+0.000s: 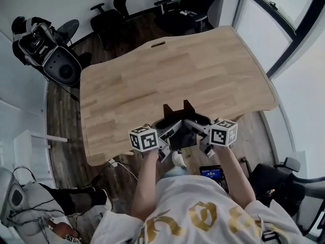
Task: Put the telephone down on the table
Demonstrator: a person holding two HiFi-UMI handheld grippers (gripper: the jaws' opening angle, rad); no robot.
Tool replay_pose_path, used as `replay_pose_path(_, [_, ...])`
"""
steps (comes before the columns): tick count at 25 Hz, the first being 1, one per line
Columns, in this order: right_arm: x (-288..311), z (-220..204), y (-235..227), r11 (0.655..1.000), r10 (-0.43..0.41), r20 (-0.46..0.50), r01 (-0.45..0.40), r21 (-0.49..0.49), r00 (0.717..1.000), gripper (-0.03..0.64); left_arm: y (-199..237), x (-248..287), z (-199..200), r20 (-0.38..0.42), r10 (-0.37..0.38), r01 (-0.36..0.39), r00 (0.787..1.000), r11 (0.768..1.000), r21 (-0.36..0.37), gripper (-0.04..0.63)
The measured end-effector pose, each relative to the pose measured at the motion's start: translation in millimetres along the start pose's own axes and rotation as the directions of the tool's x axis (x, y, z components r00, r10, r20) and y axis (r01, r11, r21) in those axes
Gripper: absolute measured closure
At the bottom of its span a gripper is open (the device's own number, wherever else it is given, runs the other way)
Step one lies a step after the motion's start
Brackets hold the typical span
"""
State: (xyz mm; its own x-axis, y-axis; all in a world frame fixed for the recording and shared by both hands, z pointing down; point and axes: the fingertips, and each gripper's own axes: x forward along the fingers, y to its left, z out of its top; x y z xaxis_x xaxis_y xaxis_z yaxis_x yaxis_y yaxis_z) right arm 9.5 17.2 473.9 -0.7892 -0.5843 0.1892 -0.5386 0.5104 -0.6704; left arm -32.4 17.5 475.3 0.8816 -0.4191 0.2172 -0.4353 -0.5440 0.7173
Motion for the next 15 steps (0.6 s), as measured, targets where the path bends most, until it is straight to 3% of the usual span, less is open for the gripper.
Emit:
replay_pose_path(8, [68.3,32.6,-28.3,1.000,0.012,0.000,-0.012,0.010,1.000,0.403,59.1,7.1,53.4,-0.007,0.006,-0.006,1.000,1.000,-0.007,0.362])
replay_pose_path(15, [78.9,54.6,-42.9,1.000,-0.004,-0.002,0.005,0.004,1.000,0.403,69.7,23.0,73.5,0.002,-0.014,0.014,1.000,1.000,-0.025,0.362])
